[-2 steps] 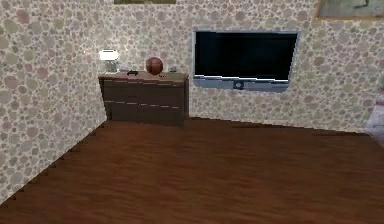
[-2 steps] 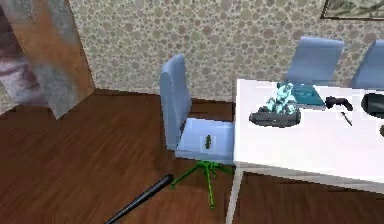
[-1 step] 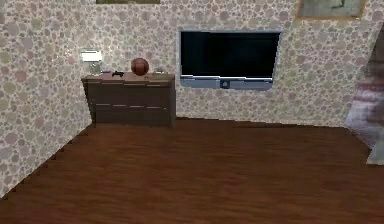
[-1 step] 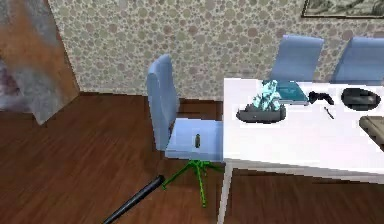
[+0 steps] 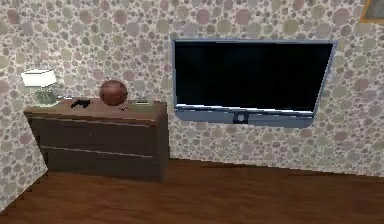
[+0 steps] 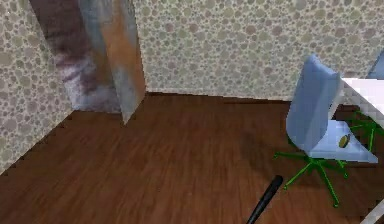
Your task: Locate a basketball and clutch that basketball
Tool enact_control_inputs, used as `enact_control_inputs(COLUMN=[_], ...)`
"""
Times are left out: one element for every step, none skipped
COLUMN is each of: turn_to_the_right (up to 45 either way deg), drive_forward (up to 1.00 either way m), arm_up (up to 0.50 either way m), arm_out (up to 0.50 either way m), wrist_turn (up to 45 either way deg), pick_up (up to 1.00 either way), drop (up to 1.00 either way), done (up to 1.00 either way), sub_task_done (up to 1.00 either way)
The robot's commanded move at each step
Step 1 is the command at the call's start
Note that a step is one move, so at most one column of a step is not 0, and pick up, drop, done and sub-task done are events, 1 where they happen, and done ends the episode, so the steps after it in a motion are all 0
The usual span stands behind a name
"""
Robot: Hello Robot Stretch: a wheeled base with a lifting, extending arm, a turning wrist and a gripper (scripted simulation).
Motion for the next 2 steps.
enact_control_inputs(turn_to_the_right=[0.0, -9.0], drive_forward=[1.0, 0.0], arm_up=[0.0, 0.0], arm_out=[0.0, 0.0], wrist_turn=[0.0, 0.0], pick_up=[0.0, 0.0], drop=[0.0, 0.0], done=[0.0, 0.0], sub_task_done=[0.0, 0.0])
